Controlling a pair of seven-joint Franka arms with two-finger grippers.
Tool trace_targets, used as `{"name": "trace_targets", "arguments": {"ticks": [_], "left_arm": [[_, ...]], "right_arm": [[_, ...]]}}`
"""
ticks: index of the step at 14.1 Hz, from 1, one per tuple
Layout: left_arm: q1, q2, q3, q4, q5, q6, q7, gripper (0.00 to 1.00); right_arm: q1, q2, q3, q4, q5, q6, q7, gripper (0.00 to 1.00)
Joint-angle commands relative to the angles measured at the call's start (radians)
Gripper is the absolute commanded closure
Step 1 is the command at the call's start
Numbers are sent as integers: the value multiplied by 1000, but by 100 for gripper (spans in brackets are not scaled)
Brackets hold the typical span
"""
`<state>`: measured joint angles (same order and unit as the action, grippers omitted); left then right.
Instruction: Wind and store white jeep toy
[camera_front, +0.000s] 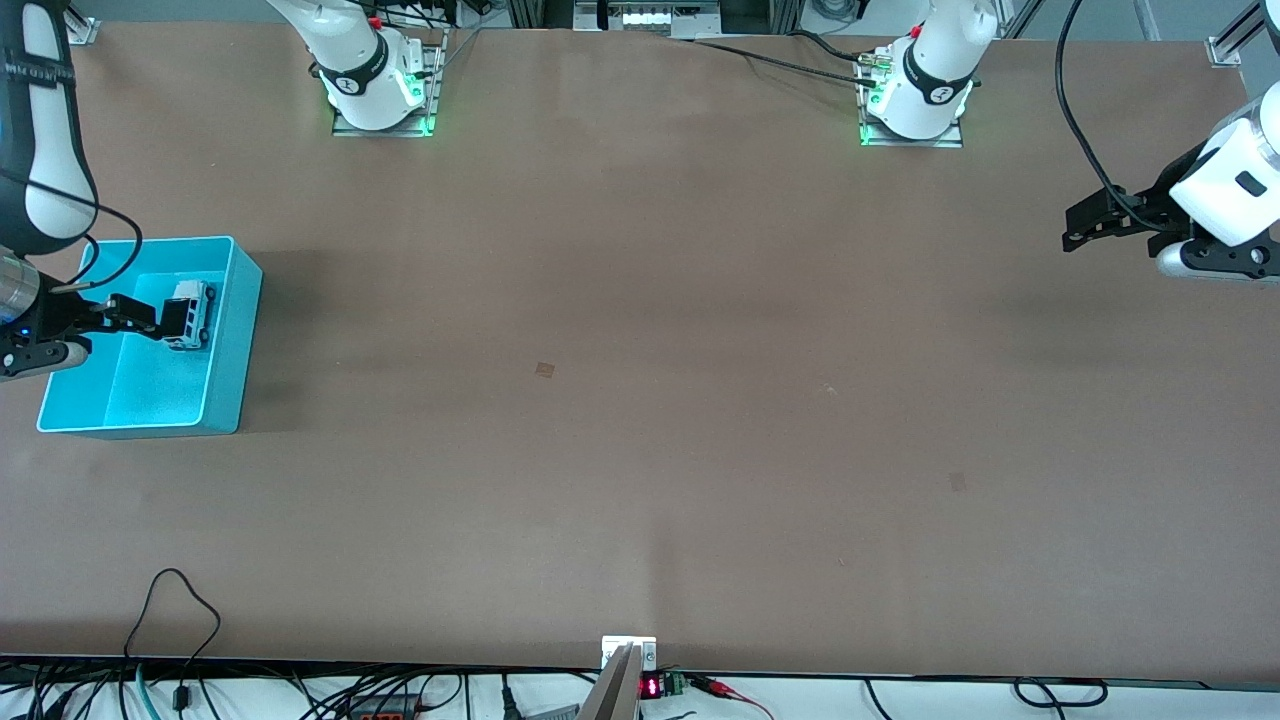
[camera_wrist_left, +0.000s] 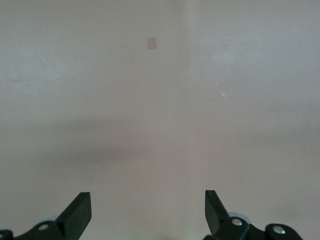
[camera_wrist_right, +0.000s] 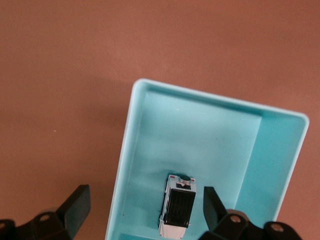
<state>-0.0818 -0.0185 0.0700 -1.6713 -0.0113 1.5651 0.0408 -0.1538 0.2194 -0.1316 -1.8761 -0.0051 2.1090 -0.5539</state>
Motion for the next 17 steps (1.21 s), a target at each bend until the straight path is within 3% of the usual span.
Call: {"name": "trace_targets", "arguments": {"ticks": [1,11,13,17], "left_arm": [[10,15,-1,36,16,-23,2,0],[13,15,2,36,17,-45,4,0],[13,17,5,36,19,-40,4,0],[13,12,1,36,28,-82,4,0]], "right_arm": [[37,-21,-3,41,4,-49,-26,0],[151,-110,-2,71,-1,-155,60,0],[148,-117,33,113,-4,-213,66,0],[146,-118,43,189,-6,-329,186,0]]}}
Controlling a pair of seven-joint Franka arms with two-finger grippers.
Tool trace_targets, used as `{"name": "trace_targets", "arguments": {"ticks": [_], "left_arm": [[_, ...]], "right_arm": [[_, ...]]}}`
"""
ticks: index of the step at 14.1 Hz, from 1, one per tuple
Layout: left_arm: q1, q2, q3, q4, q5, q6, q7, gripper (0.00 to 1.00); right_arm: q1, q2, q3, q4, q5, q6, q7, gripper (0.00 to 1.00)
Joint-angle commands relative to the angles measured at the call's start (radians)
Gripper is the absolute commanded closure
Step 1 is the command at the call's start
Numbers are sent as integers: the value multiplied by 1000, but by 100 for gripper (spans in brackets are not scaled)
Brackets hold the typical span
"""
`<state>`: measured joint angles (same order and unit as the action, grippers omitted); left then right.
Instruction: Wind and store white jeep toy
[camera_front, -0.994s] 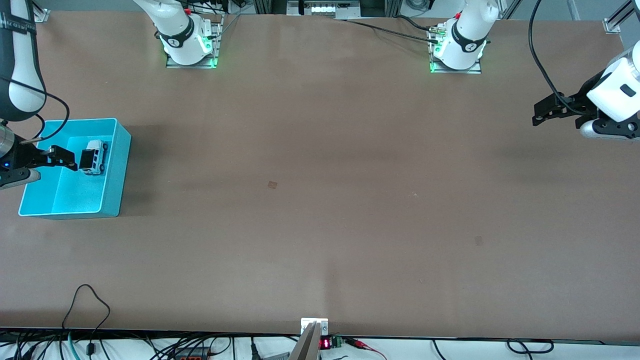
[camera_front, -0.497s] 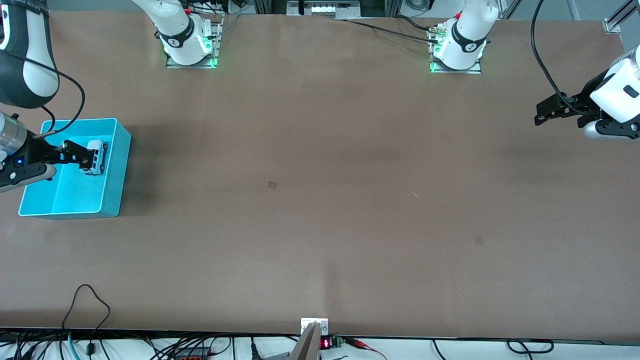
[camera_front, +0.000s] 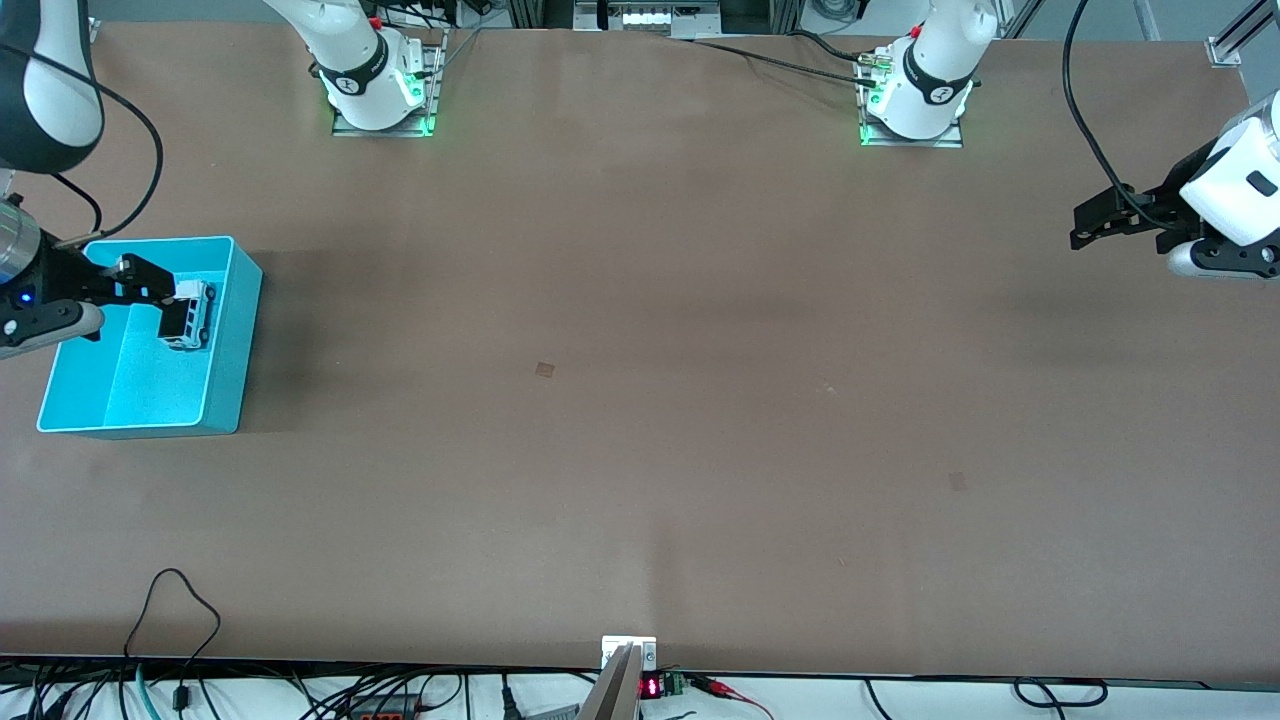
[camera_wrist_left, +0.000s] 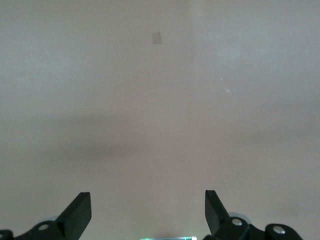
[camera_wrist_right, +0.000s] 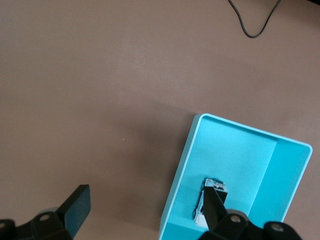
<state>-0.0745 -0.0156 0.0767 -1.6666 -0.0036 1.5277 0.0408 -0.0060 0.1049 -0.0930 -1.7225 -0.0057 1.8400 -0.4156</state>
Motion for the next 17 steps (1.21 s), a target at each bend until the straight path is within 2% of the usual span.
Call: {"name": "trace_targets", "arguments": {"ticks": [1,4,11,17], "left_arm": [[4,10,-8,31,22,-43,5,0],[2,13,-9,34,22,-37,4,0],[2,16,-9,36,24,-12,5,0],[4,16,-8,36,24,-9,7,0]], "right_arm": [[-3,-14,7,40,-3,-79,58,0],[-35,-56,62,40,0,-107,109,0],[-37,-109,79,41,30,-153,170,0],[-29,-122,82,95,32,-194,179,0]]}}
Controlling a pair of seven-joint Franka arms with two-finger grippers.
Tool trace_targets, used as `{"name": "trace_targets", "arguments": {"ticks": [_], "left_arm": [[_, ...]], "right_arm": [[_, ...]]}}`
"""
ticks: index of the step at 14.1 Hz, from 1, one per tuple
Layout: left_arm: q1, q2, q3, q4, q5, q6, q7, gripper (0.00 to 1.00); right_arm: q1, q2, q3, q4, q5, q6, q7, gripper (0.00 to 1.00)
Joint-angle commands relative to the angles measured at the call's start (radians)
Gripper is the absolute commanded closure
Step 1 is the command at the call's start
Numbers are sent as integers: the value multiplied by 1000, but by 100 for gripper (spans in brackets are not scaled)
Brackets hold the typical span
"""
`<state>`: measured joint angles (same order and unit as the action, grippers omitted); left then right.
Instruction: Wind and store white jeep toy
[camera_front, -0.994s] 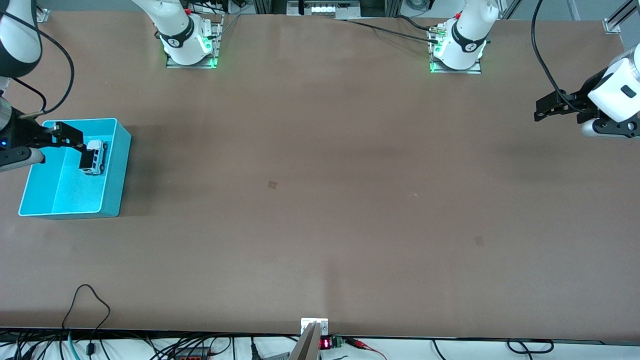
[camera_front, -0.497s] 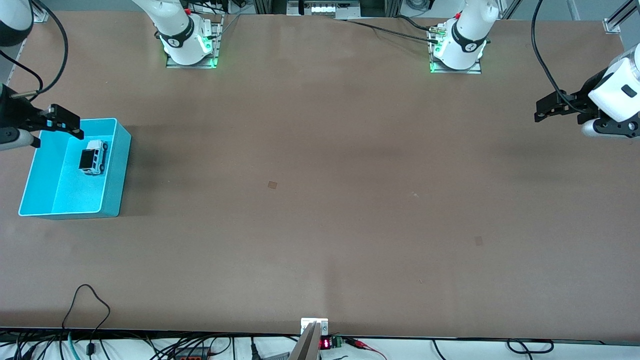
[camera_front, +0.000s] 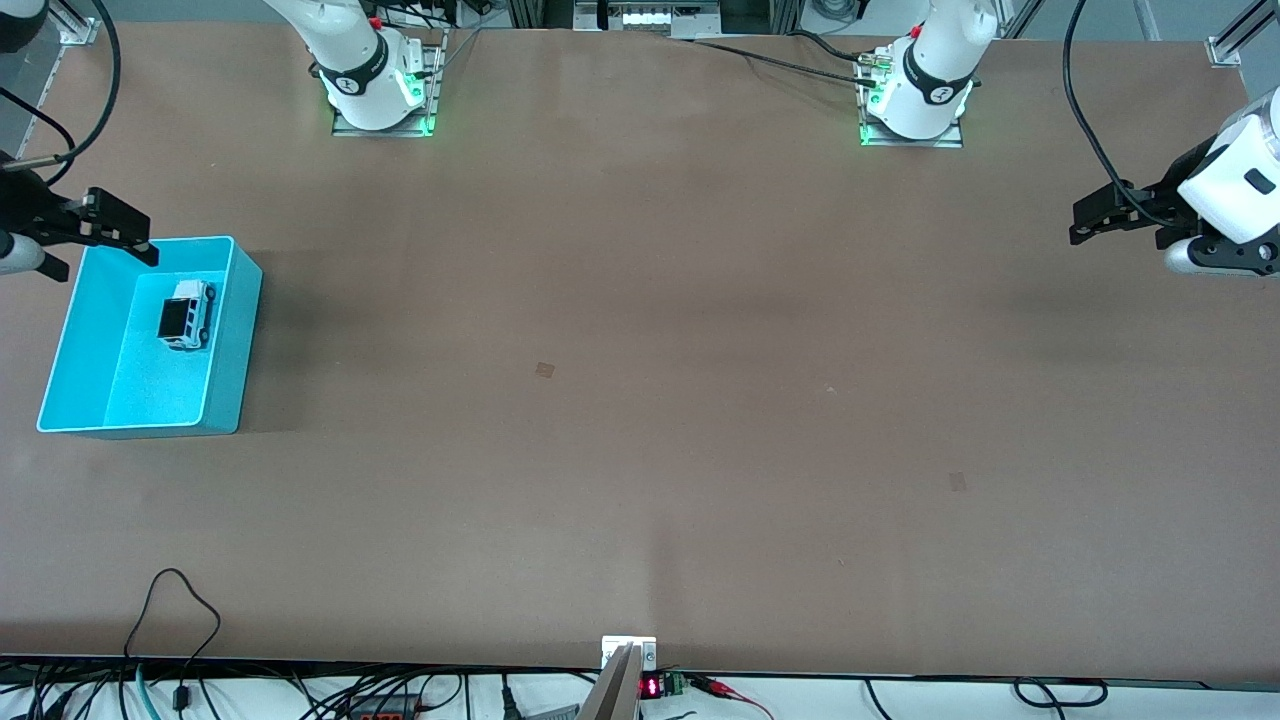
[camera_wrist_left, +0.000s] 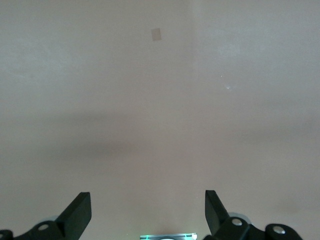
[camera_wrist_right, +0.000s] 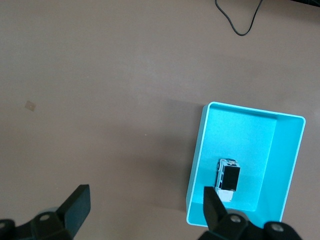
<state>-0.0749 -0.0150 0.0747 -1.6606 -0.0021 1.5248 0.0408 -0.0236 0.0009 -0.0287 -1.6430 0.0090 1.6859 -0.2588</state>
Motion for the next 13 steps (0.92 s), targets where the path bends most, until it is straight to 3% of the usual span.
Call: {"name": "trace_targets", "arguments": {"ticks": [1,7,13], "left_arm": [[4,15,-7,30,22,-8,5,0],[-5,17,-7,30,24,-5,5,0],[-6,15,-9,30,24,-8,5,0]], "right_arm": [[-10,-30,20,17,17,-48,50,0],[28,-50,41,17,16,-64,188,0],[13,-44,40,17,6,-55,178,0]]}}
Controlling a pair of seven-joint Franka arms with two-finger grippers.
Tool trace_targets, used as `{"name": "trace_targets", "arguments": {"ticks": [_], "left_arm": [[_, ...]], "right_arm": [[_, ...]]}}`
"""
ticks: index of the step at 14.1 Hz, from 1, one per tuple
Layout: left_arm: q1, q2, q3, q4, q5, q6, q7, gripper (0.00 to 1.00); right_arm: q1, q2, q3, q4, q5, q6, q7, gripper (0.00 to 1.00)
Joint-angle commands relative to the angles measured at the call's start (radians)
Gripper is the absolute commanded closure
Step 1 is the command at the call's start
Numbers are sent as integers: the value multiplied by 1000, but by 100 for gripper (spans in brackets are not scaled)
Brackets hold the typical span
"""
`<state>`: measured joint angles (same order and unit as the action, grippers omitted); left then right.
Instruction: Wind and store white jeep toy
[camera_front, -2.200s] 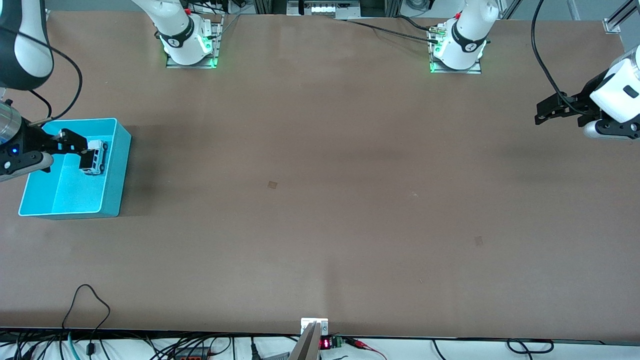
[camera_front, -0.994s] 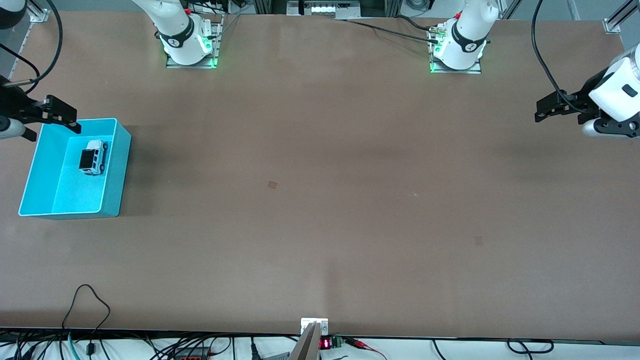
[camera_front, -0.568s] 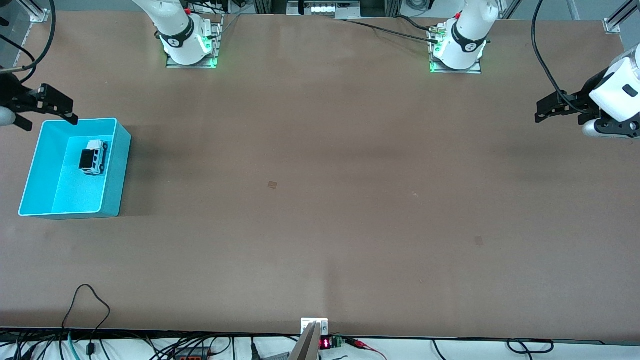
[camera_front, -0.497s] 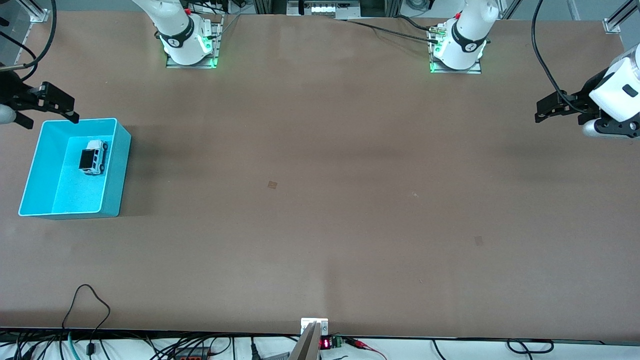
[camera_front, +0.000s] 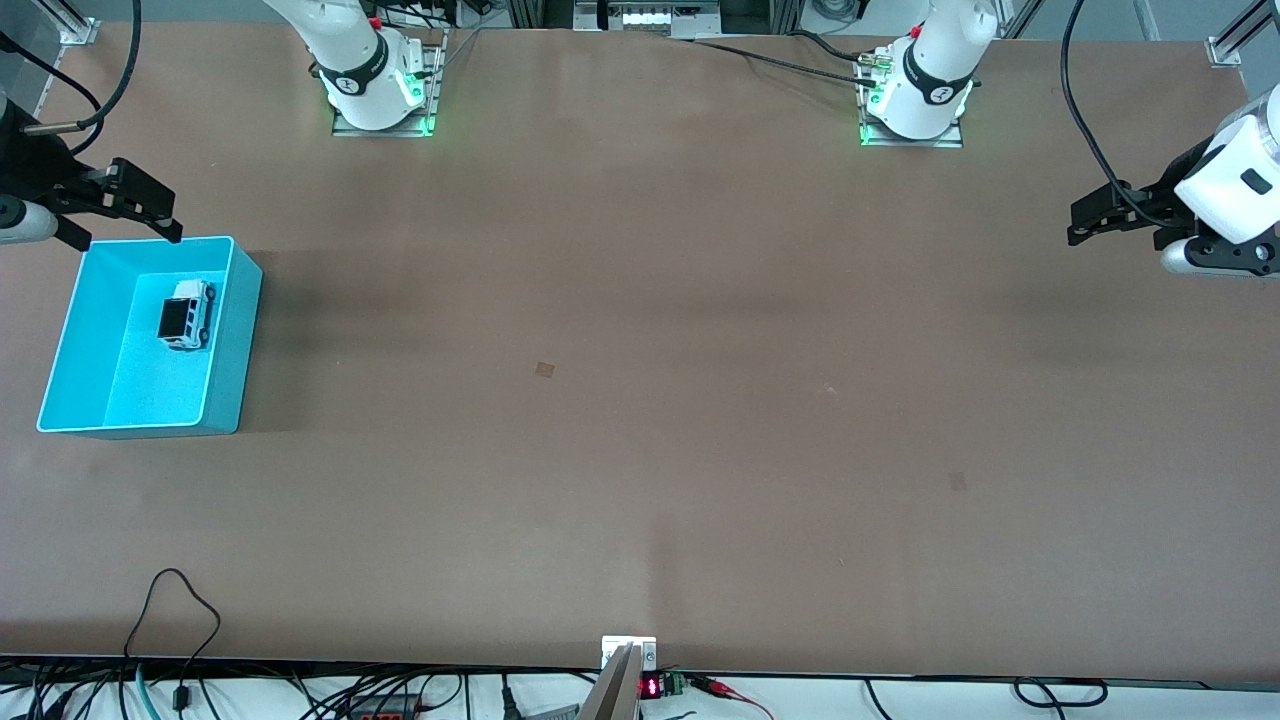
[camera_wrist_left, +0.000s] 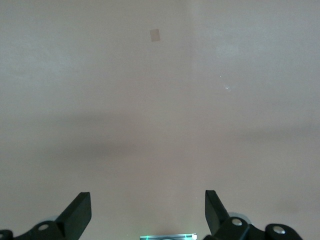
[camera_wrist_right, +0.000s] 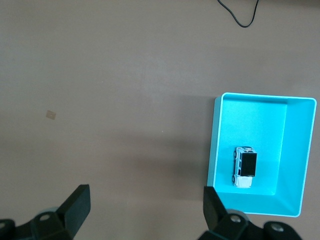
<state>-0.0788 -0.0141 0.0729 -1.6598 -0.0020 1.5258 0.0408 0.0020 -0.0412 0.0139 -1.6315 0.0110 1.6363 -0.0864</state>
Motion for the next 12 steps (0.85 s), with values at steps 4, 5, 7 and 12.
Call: {"name": "trace_targets", "arguments": {"ticks": [4,5,7,12], "left_arm": [[-3,13,-7,29,23,-12,5,0],[-1,11,-7,29,22,-13,5,0],[-6,13,-15,29,22,-15,2,0],[11,13,-12,28,19,-18,4,0]], "right_arm": [[-22,30,-3,30,9,-3,4,0],[-22,30,-3,39,7,-4,8,0],[-20,30,-3,41,7,-4,-3,0],[-22,32,-8,47,7,-12,7,0]]}}
